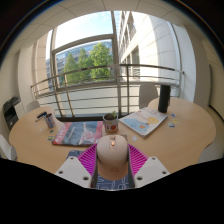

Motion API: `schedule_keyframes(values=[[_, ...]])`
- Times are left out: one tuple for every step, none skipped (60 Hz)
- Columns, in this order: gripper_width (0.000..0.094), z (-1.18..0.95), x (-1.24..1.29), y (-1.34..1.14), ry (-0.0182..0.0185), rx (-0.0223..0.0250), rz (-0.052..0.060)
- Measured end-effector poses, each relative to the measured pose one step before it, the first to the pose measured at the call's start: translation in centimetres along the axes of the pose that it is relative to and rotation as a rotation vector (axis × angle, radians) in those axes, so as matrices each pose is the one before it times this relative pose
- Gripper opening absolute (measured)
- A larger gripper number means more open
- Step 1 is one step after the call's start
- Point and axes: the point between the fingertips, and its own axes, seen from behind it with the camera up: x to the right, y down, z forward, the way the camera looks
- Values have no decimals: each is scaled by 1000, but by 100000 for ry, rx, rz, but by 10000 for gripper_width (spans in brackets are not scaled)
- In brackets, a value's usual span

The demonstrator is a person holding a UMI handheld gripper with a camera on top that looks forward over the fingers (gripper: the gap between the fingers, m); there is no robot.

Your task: Arrange mouse

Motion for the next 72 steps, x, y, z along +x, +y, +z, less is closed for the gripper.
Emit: schedule_keyframes(values=[[419, 557, -450, 1061, -586, -2226, 132], [420, 521, -387, 1148, -399, -2226, 6], [421, 532, -353, 1116, -192, -2167, 164], [421, 520, -294, 1090, -87, -2066, 196], [422, 709, -797, 1955, -159, -1314, 157], [424, 253, -446, 828, -357, -1728, -143], [427, 436, -251, 698, -314, -1290, -71], [432, 408, -189, 629, -64, -949, 28], [442, 355, -123, 608, 109, -975, 11], [444, 328, -155, 596, 162, -1108, -234], [456, 277, -128, 564, -7, -1226, -390], [462, 264, -167, 437, -209, -811, -325], [479, 586, 10, 435, -293, -320, -72], [489, 153, -170, 327, 33, -100, -171], [498, 51, -252, 495, 115, -354, -307], [508, 144, -61, 332, 164, -553, -468], [526, 78, -42, 233, 259, -601, -588], [539, -13, 11, -171, 394, 877, -837], [548, -73, 55, -122, 608, 668, -1032], [555, -108, 120, -50, 897, 182, -862], [573, -164, 51, -1, 720, -137, -814], [602, -216, -26, -23, 366, -279, -669], [641, -171, 132, -324, -34, -118, -298], [686, -353, -95, -109, 298, 248, -434], [731, -407, -105, -214, 218, 142, -441], [780, -375, -72, -163, 154, 171, -410], [828, -459, -36, -163, 156, 26, -363], [864, -539, 15, -221, 346, 125, -254], [842, -548, 79, -243, 533, 262, -218], [828, -595, 120, -270, 795, 364, -94], [826, -623, 108, -261, 796, 306, 25], [832, -667, 84, -220, 738, 115, 92], [842, -688, 70, -184, 619, 32, 19], [851, -817, 69, -364, 379, 42, 43], [859, -661, 58, -198, 467, 246, 28], [858, -826, 59, -213, 435, 256, 139], [854, -736, 75, -128, 565, 199, 189], [854, -765, 86, -128, 596, 102, 213], [852, -779, 40, -140, 456, 127, 126], [851, -772, -19, -95, 270, 138, 87], [847, -785, -8, -72, 248, 68, 92], [846, -857, 8, -34, 432, 8, 184], [848, -794, 39, 15, 564, -28, 265], [848, -1052, 44, 29, 576, -60, 200], [849, -703, 9, 42, 398, -11, -33], [849, -591, 13, 72, 282, 67, -110], [848, -635, 4, 81, 349, 115, -204], [848, -649, -19, 89, 364, 5, -167], [848, -632, 36, 169, 476, -118, -62], [849, -646, 39, 180, 498, -163, 33], [850, -628, 33, 201, 494, -165, 224], [848, -635, -3, 176, 364, -155, 410], [848, -575, -92, 206, 66, -162, 498], [850, -576, -109, 173, -105, -126, 392], [848, -962, -101, 272, 139, -209, 205], [847, -453, -4, 190, 141, -245, 224], [847, -466, 18, 248, 222, -261, 214], [847, -439, -34, 227, 182, -164, 153], [847, -484, -32, 183, 102, -22, 12], [846, -468, -20, 126, 149, 127, -93], [848, -448, -3, 146, 255, 114, -140], [848, -405, -108, 248, 305, 69, -37], [849, -346, -12, 128, 92, 96, -79], [849, -347, -33, 148, -61, -15, 36], [849, -312, -39, 191, -135, -164, 142], [849, -287, -61, 216, -129, -274, 210], [849, -295, -160, 316, -15, -105, 266], [848, -266, -72, 133, -147, -155, 84], [848, -278, -36, 131, -140, -111, -50], [848, -184, -16, 149, 33, -165, -114], [849, -224, 10, 152, 132, -242, -136], [849, -210, 18, 120, 110, -248, -111]])
